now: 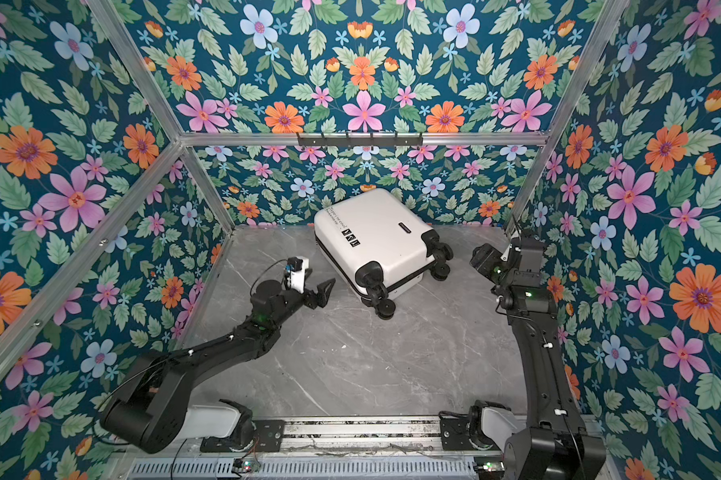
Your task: Pack the luggage
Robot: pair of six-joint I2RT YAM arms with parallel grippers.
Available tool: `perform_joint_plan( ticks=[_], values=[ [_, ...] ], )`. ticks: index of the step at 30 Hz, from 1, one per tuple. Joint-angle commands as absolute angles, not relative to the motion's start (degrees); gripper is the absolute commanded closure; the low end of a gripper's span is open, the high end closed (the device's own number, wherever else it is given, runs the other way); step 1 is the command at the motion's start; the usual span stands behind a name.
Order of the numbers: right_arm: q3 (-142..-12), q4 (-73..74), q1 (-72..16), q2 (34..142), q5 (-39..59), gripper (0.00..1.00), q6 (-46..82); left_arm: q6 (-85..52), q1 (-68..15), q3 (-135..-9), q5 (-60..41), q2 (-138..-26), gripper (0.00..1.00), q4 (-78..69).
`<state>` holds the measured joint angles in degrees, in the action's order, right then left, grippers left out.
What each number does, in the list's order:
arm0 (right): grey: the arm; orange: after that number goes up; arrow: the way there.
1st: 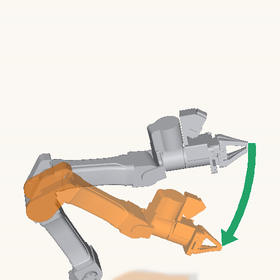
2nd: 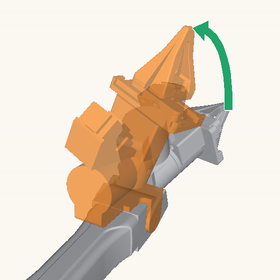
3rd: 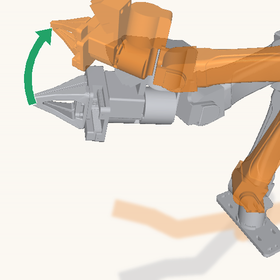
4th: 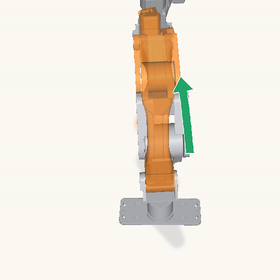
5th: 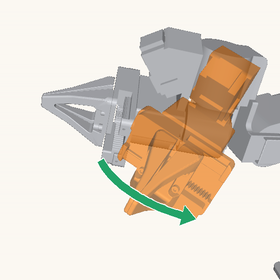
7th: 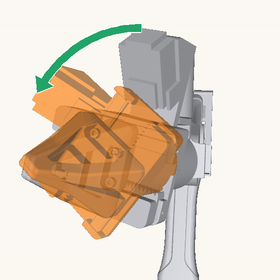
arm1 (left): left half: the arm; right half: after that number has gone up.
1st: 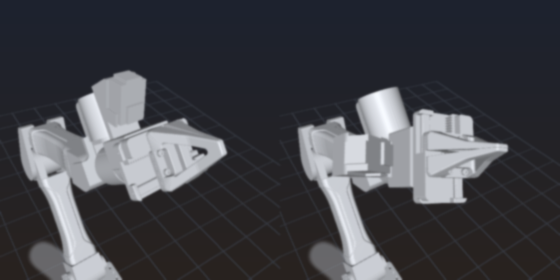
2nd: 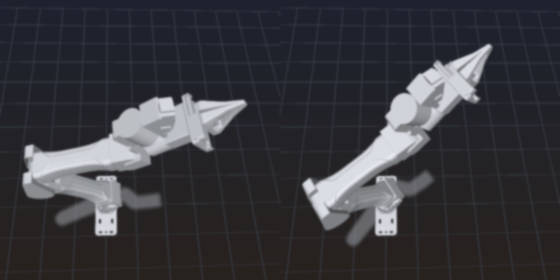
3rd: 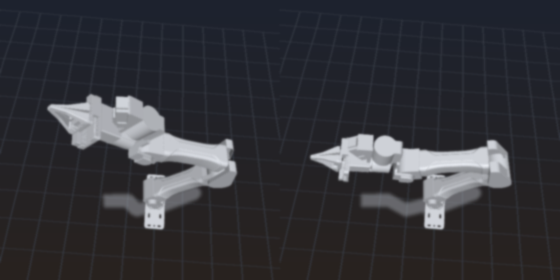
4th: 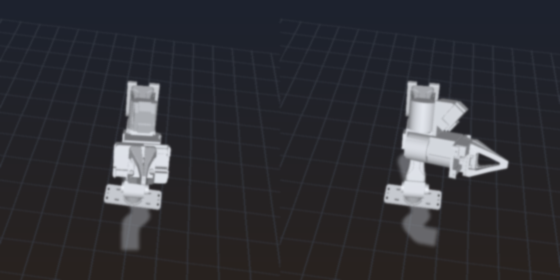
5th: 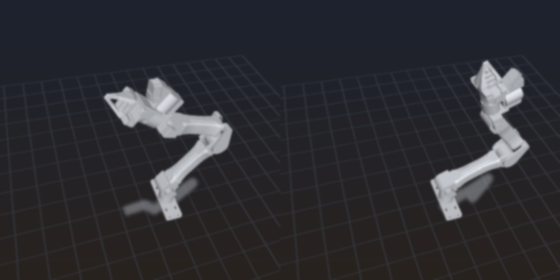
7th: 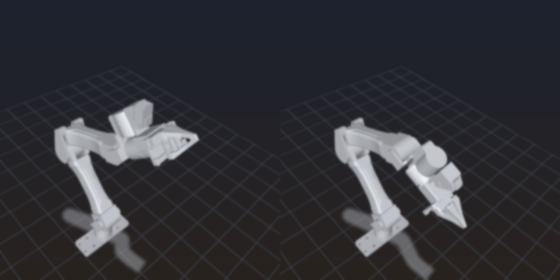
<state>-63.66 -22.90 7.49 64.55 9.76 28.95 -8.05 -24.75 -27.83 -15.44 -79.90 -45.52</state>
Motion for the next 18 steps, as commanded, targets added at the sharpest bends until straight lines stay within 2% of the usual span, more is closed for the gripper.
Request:
perform_joint_plan(
  ticks=[1,6,9,12,18],
  values=[
    [-63.2,-18.4,4.4,66.2,11.3,0.19,24.9,-11.6,-24.9,-23.8,-20.8,-83.1,0.23,-59.1],
    [-62.6,-18.7,0.3,69.1,11.8,0.2,23.3,-9.9,-25.2,-22.6,-22.3,-91.8,0.37,-68.5],
    [-60.8,-18.7,0.4,69.4,11.9,0.21,25.0,-8.0,-25.2,-23.6,-23.3,-98.5,0.37,-77.9],
    [-59.2,-19.0,0.2,68.5,11.5,0.22,25.8,-8.0,-25.1,-26.2,-24.6,-105.0,0.43,-84.8],
    [-58.4,-21.2,0.1,66.9,10.1,0.22,25.6,-10.7,-24.6,-32.5,-26.0,-109.3,0.46,-81.8]
  ],
)
